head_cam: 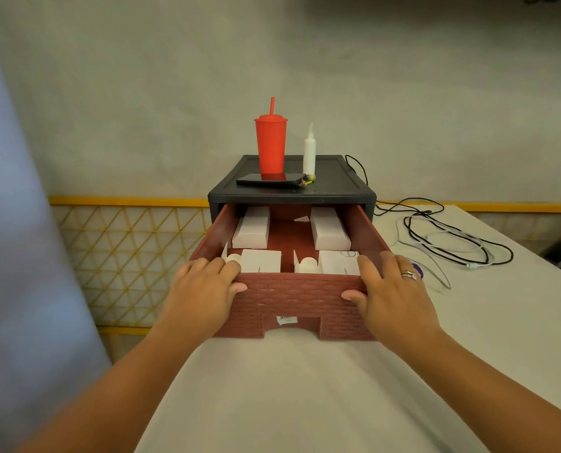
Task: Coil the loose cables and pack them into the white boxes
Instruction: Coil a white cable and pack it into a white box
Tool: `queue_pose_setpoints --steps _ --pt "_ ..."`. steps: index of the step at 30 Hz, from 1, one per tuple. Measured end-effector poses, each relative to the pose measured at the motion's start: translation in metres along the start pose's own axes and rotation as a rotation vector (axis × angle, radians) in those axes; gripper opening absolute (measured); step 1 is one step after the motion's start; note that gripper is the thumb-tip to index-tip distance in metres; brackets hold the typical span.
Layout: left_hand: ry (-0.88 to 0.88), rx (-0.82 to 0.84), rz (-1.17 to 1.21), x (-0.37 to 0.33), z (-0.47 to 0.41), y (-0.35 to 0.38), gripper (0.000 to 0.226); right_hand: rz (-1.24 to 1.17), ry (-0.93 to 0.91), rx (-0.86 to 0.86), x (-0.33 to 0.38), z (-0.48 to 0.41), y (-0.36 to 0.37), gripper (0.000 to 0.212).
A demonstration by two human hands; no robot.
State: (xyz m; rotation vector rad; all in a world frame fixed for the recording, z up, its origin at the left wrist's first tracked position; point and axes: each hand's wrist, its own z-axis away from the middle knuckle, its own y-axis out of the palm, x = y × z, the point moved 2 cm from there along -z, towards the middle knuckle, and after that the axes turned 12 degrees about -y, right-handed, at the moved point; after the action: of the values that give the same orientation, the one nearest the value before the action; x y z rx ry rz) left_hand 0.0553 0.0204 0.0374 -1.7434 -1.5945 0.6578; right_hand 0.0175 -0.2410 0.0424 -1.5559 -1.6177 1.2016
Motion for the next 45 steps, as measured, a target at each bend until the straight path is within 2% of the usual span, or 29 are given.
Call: queue_pose_setpoints --steps 3,10,15,22,35,40,45 --pt "-0.044 0.037 0.047 -0.005 -0.013 0.012 0.019 -0.046 -0.011 0.048 -0.005 -0.016 0.004 0.061" --pt "-0.122 0.096 0.078 0.0 -0.045 0.038 0.018 -0.096 -0.019 0.079 -0.011 -0.054 0.017 0.062" --pt "-0.182 0.171 0.049 -0.003 -0.07 0.053 0.031 -0.119 -0.006 0.081 -0.017 -0.083 0.031 0.062" --pt "-0.212 0.244 0.011 -0.005 -0.093 0.069 0.034 -0.135 -0.014 0.084 -0.027 -0.11 0.047 0.068" --pt "-0.258 0.263 0.031 -0.015 -0.117 0.091 0.048 -0.101 -0.023 0.079 -0.043 -0.14 0.067 0.07" --pt "-0.327 0.305 0.017 -0.02 -0.118 0.091 0.059 -0.077 -0.021 0.101 -0.046 -0.142 0.066 0.07" --pt "-0.357 0.331 0.024 -0.022 -0.113 0.089 0.071 -0.114 0.068 0.017 -0.06 -0.101 0.076 0.073"
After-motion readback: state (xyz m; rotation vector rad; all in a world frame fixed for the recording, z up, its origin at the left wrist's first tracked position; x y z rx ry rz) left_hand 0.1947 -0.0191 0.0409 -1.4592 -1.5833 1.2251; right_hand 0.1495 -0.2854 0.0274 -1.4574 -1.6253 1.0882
